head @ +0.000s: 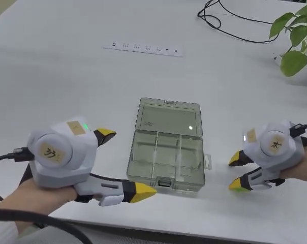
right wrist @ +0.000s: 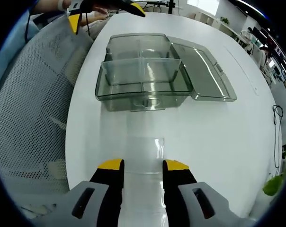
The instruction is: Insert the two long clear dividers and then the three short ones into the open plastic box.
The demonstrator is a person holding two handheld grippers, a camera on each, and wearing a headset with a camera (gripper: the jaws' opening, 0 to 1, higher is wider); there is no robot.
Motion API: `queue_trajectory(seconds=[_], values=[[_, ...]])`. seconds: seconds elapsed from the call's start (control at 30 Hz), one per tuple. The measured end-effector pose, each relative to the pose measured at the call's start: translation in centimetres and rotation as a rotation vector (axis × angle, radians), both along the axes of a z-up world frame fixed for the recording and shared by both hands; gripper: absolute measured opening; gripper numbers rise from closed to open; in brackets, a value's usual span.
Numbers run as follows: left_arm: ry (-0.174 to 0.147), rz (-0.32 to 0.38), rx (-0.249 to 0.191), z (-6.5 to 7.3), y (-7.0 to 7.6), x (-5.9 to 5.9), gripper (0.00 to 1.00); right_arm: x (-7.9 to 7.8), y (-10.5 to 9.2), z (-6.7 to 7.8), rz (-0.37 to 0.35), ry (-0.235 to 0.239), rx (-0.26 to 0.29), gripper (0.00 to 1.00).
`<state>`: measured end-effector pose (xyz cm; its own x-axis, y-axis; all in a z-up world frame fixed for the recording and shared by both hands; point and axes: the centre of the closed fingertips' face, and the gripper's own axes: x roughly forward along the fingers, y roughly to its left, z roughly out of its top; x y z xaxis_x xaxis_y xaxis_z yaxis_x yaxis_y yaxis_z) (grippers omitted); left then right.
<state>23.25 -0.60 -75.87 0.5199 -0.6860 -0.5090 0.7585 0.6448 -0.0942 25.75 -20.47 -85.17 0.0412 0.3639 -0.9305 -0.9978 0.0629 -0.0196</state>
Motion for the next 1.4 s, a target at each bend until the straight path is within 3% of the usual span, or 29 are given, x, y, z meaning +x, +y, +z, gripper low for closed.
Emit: queue_trajectory(seconds=[0.33,0.53,0.73,0.8,1.03,1.1,1.13,1.27,1.33,1.4], values=[[0.002,0.001,-0.022,-0.1,-0.1,-0.2,0.94,0.2,0.1,0.2,-0.034,-0.026,0.000,0.32],[0.010,0.045,-0.040,-0.1,0.5,0.3,0.93,0.7,-0.3,1.5,-0.066,-0.061,0.012,0.32],[0.038,0.089,-0.129,0.9,-0.1,0.8,0.92,1.1,0.1,3.6,-0.074,-0.120,0.044,0.32],[0.045,0.095,-0.157,1.4,-0.6,1.0,0.91,1.5,0.6,4.8,-0.054,-0.174,0.053,0.32],[0.106,0.123,-0.281,3.3,-2.1,2.3,0.80,2.3,3.0,8.8,0.016,-0.328,0.089,0.32],[0.145,0.116,-0.313,3.7,-2.7,2.5,0.71,2.2,4.0,10.0,0.039,-0.374,0.093,0.32],[0.150,0.117,-0.320,3.8,-2.9,2.7,0.68,2.1,4.2,10.3,0.049,-0.383,0.083,0.32],[0.236,0.091,-0.363,4.1,-4.5,2.5,0.51,1.1,6.3,11.8,0.107,-0.413,0.110,0.32],[0.255,0.085,-0.380,4.3,-5.1,2.5,0.45,1.0,7.0,12.4,0.124,-0.435,0.115,0.32],[0.303,0.071,-0.422,4.6,-6.1,2.3,0.39,0.8,7.9,13.1,0.168,-0.466,0.114,0.32]])
